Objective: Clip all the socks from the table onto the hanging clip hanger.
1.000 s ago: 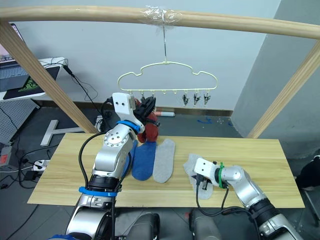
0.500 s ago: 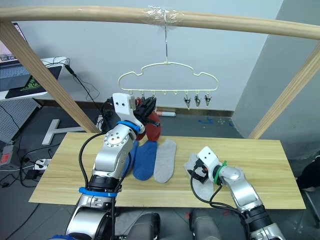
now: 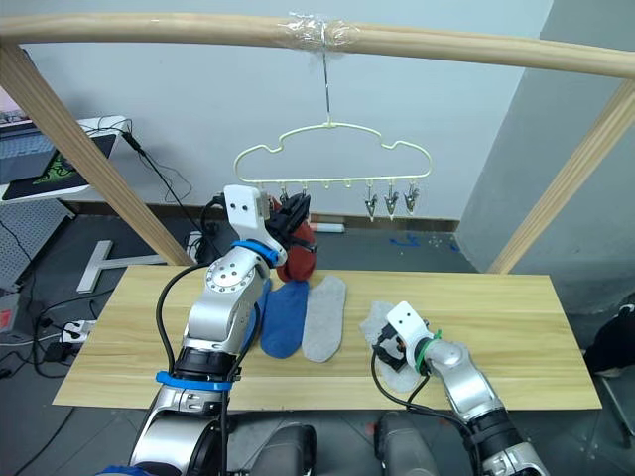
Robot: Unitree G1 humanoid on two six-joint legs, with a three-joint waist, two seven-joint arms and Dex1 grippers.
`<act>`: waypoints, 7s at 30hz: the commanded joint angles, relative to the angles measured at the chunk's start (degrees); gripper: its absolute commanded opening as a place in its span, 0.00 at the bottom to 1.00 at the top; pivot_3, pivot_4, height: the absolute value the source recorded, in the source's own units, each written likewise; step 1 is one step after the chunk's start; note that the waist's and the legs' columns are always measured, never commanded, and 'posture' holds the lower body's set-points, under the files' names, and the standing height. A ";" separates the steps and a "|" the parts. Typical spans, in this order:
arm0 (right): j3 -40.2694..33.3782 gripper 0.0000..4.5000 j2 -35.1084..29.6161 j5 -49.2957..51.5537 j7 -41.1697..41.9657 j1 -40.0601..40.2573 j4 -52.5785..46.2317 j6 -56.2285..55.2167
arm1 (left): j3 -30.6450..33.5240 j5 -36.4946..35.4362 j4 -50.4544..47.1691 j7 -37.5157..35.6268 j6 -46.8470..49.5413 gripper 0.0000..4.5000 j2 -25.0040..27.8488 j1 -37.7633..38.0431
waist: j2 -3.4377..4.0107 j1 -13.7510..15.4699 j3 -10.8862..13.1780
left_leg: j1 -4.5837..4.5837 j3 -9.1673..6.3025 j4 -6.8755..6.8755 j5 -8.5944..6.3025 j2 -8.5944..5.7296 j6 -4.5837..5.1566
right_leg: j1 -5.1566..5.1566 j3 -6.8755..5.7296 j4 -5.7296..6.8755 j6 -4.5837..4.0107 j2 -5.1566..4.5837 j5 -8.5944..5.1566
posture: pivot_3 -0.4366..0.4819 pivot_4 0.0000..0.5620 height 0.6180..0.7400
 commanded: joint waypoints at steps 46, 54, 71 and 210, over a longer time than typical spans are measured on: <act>4.63 0.01 -4.77 -9.93 5.14 -15.74 -1.65 -31.34 | 11.50 -31.06 -7.81 -1.19 31.48 0.00 -1.81 -1.51 | 0.04 -0.48 -0.38 | -0.09 0.09 -0.08 -0.01 0.02 0.00 | -0.13 0.10 -0.05 0.01 -0.01 -0.01 | 0.47 0.40 1.00; 4.64 0.01 -4.09 -9.96 4.01 -17.94 0.07 -31.85 | 11.07 -31.88 -9.10 -1.04 32.60 0.00 -1.70 -0.73 | 0.03 -0.37 -0.36 | -0.11 0.09 -0.11 -0.01 0.02 0.00 | -0.13 0.11 -0.10 0.00 -0.04 -0.01 | 0.47 0.40 1.00; 4.16 0.01 -4.16 -9.85 2.82 -18.81 0.36 -31.84 | 9.75 -31.05 -9.82 -1.43 31.86 0.00 -1.49 -0.17 | 0.04 -0.37 -0.36 | -0.14 0.10 -0.16 -0.01 0.03 0.00 | -0.19 0.13 -0.13 0.00 -0.04 -0.02 | 0.47 0.38 1.00; -19.23 0.41 13.35 12.15 -18.36 -32.98 2.91 -7.70 | 7.15 -38.53 -33.20 -15.81 28.94 1.00 20.75 -0.39 | 0.35 0.84 -0.06 | -1.12 -0.68 -0.22 -0.01 0.08 0.00 | -1.00 -0.07 -0.10 -0.16 -0.13 -0.09 | 0.56 0.39 1.00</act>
